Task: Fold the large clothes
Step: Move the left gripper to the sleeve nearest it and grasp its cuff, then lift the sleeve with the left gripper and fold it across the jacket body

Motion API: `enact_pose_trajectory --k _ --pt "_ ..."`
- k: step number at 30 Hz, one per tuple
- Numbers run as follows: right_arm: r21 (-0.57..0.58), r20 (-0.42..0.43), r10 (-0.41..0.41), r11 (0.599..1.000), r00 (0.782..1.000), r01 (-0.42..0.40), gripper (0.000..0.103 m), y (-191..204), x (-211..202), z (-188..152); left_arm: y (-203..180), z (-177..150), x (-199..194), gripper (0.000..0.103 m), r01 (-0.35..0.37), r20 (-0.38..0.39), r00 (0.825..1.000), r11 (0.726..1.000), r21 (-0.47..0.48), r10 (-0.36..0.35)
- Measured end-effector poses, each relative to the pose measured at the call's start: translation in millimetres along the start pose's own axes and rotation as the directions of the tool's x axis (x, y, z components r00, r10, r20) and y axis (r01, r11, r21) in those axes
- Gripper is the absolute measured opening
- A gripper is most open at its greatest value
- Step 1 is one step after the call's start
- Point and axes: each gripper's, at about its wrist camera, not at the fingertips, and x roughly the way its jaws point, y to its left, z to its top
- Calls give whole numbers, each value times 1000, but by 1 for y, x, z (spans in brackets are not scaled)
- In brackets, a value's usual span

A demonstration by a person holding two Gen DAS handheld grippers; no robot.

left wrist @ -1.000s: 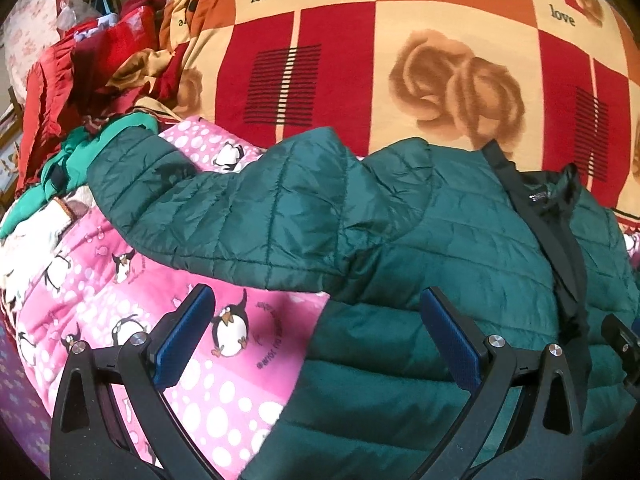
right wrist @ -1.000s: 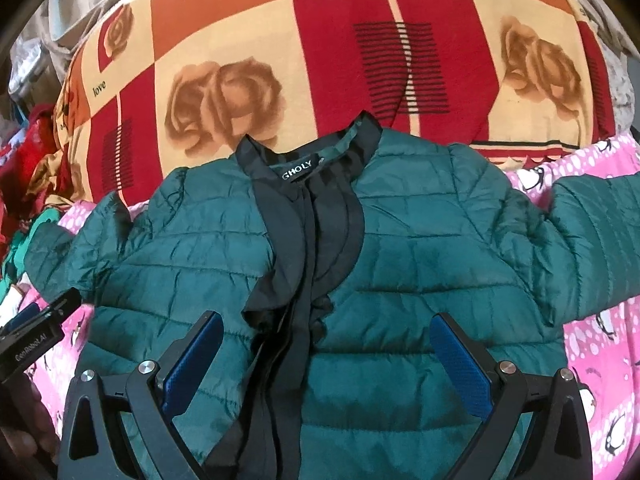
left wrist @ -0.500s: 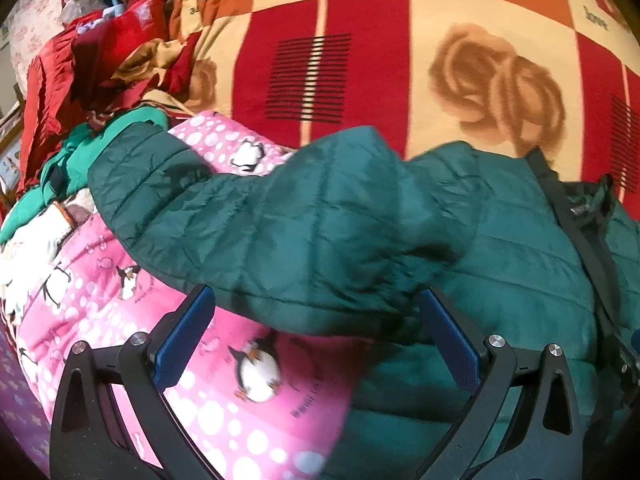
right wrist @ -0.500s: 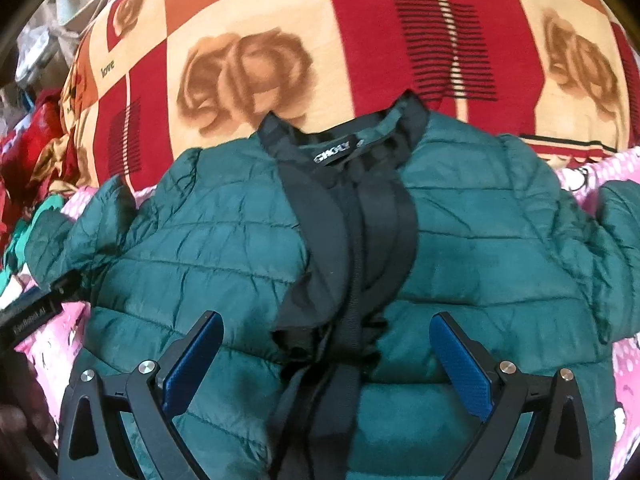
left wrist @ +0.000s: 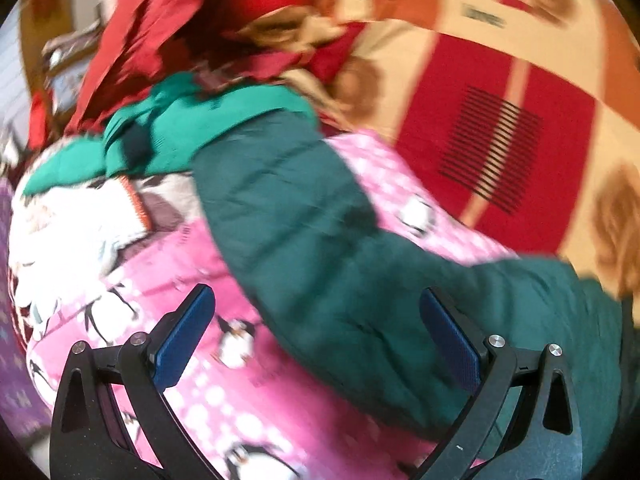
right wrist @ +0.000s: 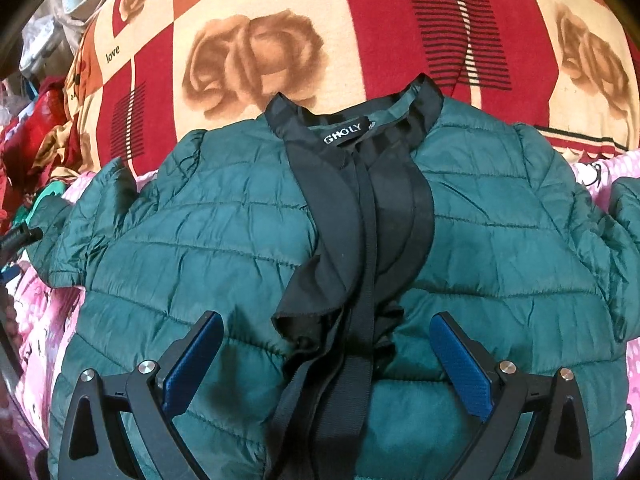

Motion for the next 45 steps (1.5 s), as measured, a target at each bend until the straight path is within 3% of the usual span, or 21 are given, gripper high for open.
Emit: enact_pose_trajectory --k 6,8,9,10,11,13,15,17,26,30,36,45 --pt "-6 -1 -3 1000 1000 3 103 1 1 0 42 32 39 102 4 -4 1000 988 -157 -5" --pt "-9 -6 -6 1000 1000 6 103 2 2 0 48 37 51 90 21 -8 1000 983 -184 -23" --pt "-10 -8 -6 1000 1000 6 103 2 2 -1 50 39 59 71 38 -6 999 981 -192 -40" --pt "-12 -10 -7 1000 1000 7 103 2 3 -1 50 41 63 60 51 -7 999 981 -189 -54" --pt "-12 -11 -7 1000 1000 7 103 2 3 -1 50 42 66 57 62 -11 998 981 -185 -65" --pt "-12 -10 -7 1000 1000 7 103 2 3 -1 49 43 67 34 98 -1 995 979 -177 -100" --pt "-13 -10 -7 1000 1000 7 103 2 2 -1 48 42 60 20 130 8 991 976 -177 -131" --pt "-17 -8 -6 1000 1000 6 103 2 0 -1 46 41 47 15 165 29 986 973 -164 -163" --pt "8 27 -16 1000 1000 16 103 -9 -27 -2 9 26 -46 12 315 113 943 949 -1 -313" --pt "26 48 -29 999 998 28 103 -18 -43 -2 -22 8 -86 12 366 100 922 927 83 -373" --pt "45 66 -46 998 997 43 103 -32 -61 -8 -87 -29 -130 12 429 40 892 872 236 -450" --pt "89 80 -72 994 994 65 103 -62 -79 -19 -161 -84 -160 12 449 -24 878 807 384 -477"
